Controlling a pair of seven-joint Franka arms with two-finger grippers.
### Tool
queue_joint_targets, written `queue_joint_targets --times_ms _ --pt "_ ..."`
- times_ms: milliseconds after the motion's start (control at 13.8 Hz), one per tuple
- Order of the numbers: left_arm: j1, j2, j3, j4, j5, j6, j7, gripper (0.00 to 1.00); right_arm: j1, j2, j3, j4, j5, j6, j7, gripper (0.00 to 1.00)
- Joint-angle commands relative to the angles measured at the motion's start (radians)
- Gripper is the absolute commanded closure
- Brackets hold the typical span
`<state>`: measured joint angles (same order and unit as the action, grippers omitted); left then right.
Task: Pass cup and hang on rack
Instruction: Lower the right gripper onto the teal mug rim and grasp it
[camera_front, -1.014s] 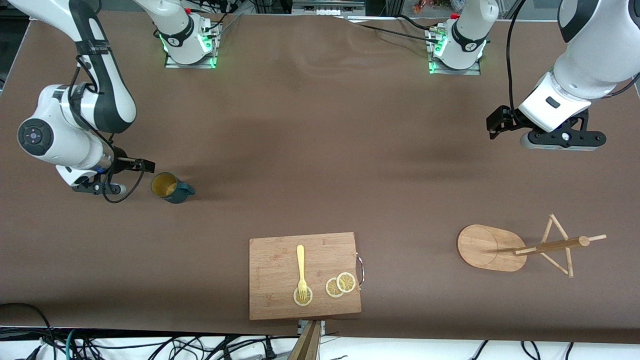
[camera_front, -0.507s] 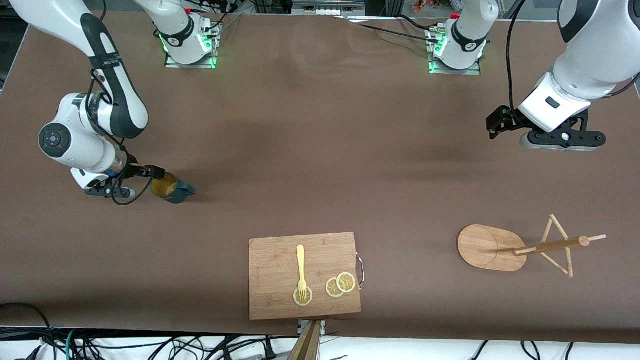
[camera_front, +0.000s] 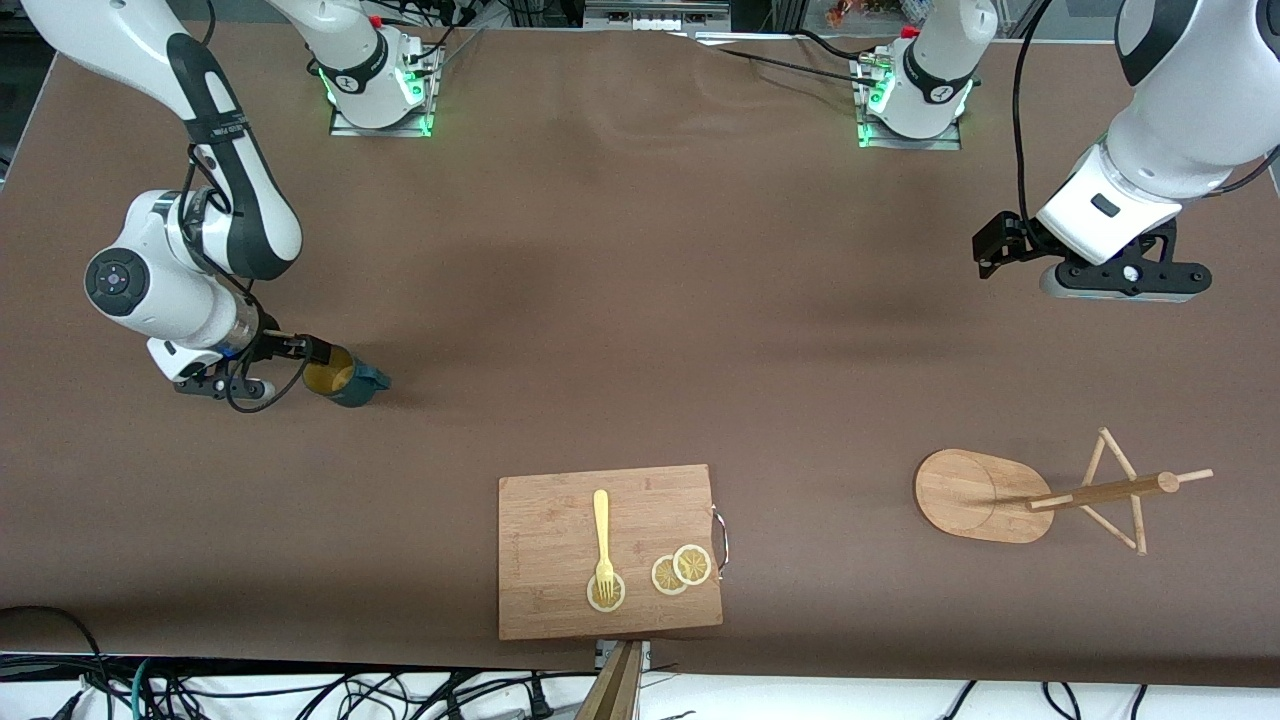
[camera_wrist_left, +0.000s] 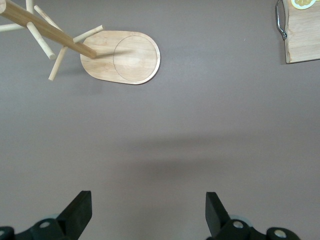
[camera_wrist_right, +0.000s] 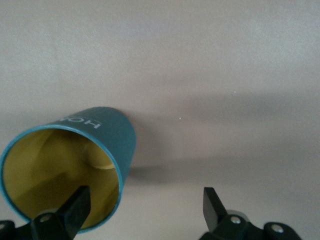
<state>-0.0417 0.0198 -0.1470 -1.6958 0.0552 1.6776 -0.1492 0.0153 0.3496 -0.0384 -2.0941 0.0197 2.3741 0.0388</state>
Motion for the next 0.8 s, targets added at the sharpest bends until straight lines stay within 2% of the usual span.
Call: queue_joint_targets --times_ms 0,72,290,580,725 --pt "0.005 0.011 -0.006 0.027 -0.003 -0.016 0.005 0.0 -0.002 0.018 0.008 -0.001 0.016 0.045 0.009 0.03" --pt "0.005 0.012 -0.006 0.028 -0.002 -0.015 0.007 0.0 0.0 0.02 0.008 -0.003 0.016 0.053 0.009 0.1" --pt "0.005 0.012 -0.006 0.028 -0.002 -0.015 0.007 0.0 0.003 0.023 0.008 0.003 0.016 0.053 0.009 0.49" --pt "0.005 0.011 -0.006 0.027 -0.002 -0.016 0.005 0.0 0.003 0.023 0.022 0.017 0.02 0.045 0.007 0.92" --pt "0.003 0.011 -0.008 0.028 -0.003 -0.016 0.005 0.0 0.003 0.023 0.034 0.034 0.02 0.042 0.004 1.0"
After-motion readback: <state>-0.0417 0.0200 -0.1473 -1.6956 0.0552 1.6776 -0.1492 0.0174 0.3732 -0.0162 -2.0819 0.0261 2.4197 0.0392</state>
